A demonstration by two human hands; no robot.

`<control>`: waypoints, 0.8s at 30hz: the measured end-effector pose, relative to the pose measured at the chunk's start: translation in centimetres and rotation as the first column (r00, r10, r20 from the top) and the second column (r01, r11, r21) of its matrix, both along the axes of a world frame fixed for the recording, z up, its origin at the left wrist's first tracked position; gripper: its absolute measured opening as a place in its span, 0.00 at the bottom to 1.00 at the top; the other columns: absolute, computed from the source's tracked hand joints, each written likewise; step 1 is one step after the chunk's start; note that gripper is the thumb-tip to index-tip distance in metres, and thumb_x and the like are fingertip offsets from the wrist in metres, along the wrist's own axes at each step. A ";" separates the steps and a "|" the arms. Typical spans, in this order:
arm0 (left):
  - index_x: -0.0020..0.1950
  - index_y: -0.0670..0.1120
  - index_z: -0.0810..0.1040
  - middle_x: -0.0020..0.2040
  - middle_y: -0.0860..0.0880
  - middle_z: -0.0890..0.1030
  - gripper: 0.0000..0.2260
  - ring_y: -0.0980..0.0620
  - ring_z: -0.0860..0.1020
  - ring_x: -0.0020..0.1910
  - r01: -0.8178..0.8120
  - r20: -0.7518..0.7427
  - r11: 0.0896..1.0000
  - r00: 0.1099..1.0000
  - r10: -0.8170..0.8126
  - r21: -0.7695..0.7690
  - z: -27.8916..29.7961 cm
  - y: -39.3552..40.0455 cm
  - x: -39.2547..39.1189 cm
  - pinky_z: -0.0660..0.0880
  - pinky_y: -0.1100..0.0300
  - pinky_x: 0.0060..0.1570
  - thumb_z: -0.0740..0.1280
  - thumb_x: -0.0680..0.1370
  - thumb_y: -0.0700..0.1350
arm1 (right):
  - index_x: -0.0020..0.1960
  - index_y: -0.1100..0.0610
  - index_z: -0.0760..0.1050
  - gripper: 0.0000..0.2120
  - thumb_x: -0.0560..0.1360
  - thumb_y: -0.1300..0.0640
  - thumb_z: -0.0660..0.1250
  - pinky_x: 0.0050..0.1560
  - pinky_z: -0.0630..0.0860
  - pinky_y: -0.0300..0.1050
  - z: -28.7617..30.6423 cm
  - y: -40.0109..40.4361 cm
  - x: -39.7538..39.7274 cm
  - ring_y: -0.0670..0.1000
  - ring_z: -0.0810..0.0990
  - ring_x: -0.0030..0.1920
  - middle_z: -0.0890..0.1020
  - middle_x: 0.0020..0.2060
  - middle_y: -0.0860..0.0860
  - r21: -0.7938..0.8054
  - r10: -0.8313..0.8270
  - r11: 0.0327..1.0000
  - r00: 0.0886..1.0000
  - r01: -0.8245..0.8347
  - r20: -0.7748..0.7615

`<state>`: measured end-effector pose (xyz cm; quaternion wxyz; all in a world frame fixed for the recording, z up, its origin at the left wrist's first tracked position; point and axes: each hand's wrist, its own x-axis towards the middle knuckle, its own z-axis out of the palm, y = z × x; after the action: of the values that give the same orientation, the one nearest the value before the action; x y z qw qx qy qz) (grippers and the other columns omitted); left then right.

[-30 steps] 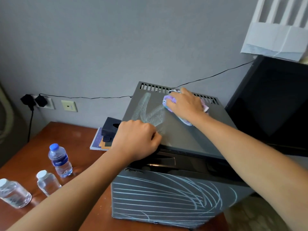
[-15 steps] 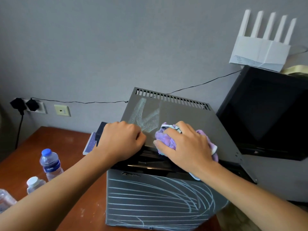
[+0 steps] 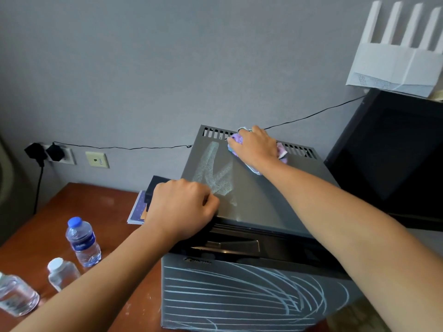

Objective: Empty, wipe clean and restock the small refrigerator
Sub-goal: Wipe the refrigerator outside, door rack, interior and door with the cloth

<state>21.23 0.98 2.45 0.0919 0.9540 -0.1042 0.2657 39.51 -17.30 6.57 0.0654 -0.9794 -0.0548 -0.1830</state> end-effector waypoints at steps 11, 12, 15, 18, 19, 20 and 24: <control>0.30 0.43 0.69 0.25 0.47 0.69 0.21 0.45 0.69 0.30 -0.004 -0.064 0.983 0.998 -0.008 -0.182 0.7 0.0 -0.6 0.59 0.58 0.31 0.57 0.70 0.60 | 0.51 0.46 0.80 0.19 0.77 0.35 0.57 0.43 0.65 0.48 -0.9 0.0 -16.6 0.51 0.76 0.55 0.77 0.49 0.47 -0.134 0.209 0.971 0.975 -0.198 0.078; 0.29 0.42 0.68 0.24 0.47 0.69 0.21 0.45 0.68 0.29 0.005 -0.073 0.978 0.997 -0.021 -0.207 0.7 0.0 -0.6 0.58 0.58 0.30 0.58 0.69 0.60 | 0.47 0.47 0.80 0.19 0.76 0.35 0.58 0.40 0.66 0.47 -1.4 -0.1 -18.3 0.51 0.77 0.51 0.77 0.46 0.46 -0.164 0.228 0.965 0.964 -0.204 0.140; 0.28 0.43 0.64 0.23 0.46 0.64 0.20 0.49 0.64 0.27 0.012 -0.083 0.956 0.996 -0.038 -0.295 0.8 0.2 -0.7 0.58 0.58 0.30 0.59 0.67 0.58 | 0.42 0.47 0.80 0.18 0.75 0.34 0.61 0.33 0.66 0.44 -2.2 -0.6 -20.8 0.50 0.78 0.42 0.74 0.38 0.45 -0.201 0.230 0.962 0.943 -0.183 0.242; 0.27 0.43 0.64 0.23 0.46 0.66 0.19 0.45 0.68 0.29 -0.002 -0.085 0.953 0.996 -0.025 -0.301 0.6 0.3 -0.5 0.60 0.58 0.30 0.59 0.67 0.58 | 0.41 0.48 0.80 0.19 0.74 0.35 0.60 0.32 0.64 0.43 -2.0 -0.2 -19.9 0.51 0.79 0.42 0.75 0.38 0.46 -0.190 0.213 0.968 0.933 -0.162 0.290; 0.27 0.44 0.65 0.24 0.46 0.67 0.19 0.43 0.71 0.31 0.000 -0.080 0.958 0.997 -0.023 -0.287 0.5 0.2 -0.4 0.61 0.58 0.31 0.59 0.67 0.58 | 0.41 0.48 0.80 0.20 0.75 0.35 0.59 0.33 0.65 0.44 -1.9 0.1 -19.1 0.52 0.79 0.44 0.76 0.39 0.47 -0.185 0.210 0.969 0.939 -0.163 0.272; 0.27 0.44 0.65 0.25 0.46 0.69 0.18 0.42 0.73 0.33 0.002 -0.073 0.963 0.997 -0.023 -0.268 0.4 0.3 -0.3 0.61 0.58 0.31 0.59 0.67 0.58 | 0.44 0.49 0.80 0.21 0.76 0.35 0.57 0.35 0.67 0.46 -1.5 0.5 -18.0 0.52 0.79 0.48 0.76 0.42 0.47 -0.174 0.196 0.972 0.955 -0.159 0.221; 0.28 0.43 0.65 0.25 0.46 0.69 0.17 0.41 0.74 0.33 0.019 -0.044 0.971 0.999 -0.031 -0.239 0.3 0.3 -0.3 0.59 0.59 0.30 0.57 0.68 0.56 | 0.52 0.49 0.79 0.19 0.78 0.38 0.55 0.47 0.74 0.50 0.0 1.2 -10.1 0.55 0.77 0.56 0.77 0.51 0.51 -0.111 0.090 0.990 0.995 -0.084 0.048</control>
<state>20.92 1.25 2.74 0.2119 0.9407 -0.0813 0.2522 29.36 -16.10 6.53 0.0183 -0.9731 -0.1090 -0.2023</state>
